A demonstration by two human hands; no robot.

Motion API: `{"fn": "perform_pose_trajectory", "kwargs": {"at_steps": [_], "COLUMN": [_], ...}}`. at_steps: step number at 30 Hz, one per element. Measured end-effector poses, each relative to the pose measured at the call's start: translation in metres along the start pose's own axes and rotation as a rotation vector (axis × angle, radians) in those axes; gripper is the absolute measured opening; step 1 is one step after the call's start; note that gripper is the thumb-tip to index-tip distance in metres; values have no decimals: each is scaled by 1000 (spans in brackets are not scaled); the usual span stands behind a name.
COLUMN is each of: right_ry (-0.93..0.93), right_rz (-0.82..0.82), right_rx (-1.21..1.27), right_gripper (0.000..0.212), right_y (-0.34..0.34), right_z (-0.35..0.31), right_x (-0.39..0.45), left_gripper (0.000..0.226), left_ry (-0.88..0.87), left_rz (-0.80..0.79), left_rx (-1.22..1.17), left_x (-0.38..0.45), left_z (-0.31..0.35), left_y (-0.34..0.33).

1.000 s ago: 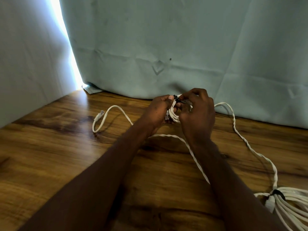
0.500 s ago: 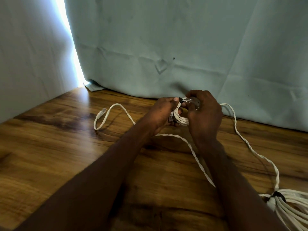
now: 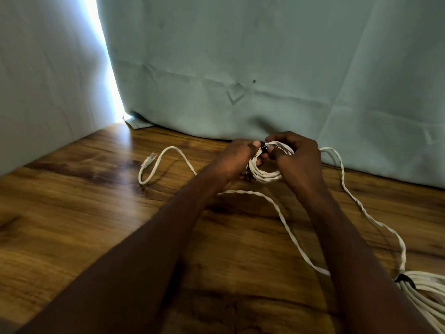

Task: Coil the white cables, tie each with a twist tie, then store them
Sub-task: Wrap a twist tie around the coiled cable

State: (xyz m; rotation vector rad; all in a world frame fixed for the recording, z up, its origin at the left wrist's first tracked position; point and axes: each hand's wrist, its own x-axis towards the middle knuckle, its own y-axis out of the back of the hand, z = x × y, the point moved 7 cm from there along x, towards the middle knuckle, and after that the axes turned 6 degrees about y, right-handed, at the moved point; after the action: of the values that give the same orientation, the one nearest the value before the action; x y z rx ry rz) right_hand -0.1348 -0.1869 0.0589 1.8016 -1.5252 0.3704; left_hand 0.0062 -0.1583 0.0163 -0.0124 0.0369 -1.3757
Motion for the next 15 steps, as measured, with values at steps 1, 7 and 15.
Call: {"fn": "perform_pose_trajectory", "kwargs": {"at_steps": [1, 7, 15], "right_ry": [-13, -327, -490], "right_rz": [1, -37, -84], "right_rx": [35, 436, 648], "right_gripper": [19, 14, 15], "right_y": [0, -6, -10], "right_z": [0, 3, 13], "right_x": [0, -8, -8], "left_gripper": [42, 33, 30], "left_ry": [-10, -78, -110], "left_rz": [-6, -41, -84], "left_rx": [21, 132, 138], "left_x": [-1, -1, -4], "left_z": [1, 6, 4], "left_y": [0, -1, -4]}}
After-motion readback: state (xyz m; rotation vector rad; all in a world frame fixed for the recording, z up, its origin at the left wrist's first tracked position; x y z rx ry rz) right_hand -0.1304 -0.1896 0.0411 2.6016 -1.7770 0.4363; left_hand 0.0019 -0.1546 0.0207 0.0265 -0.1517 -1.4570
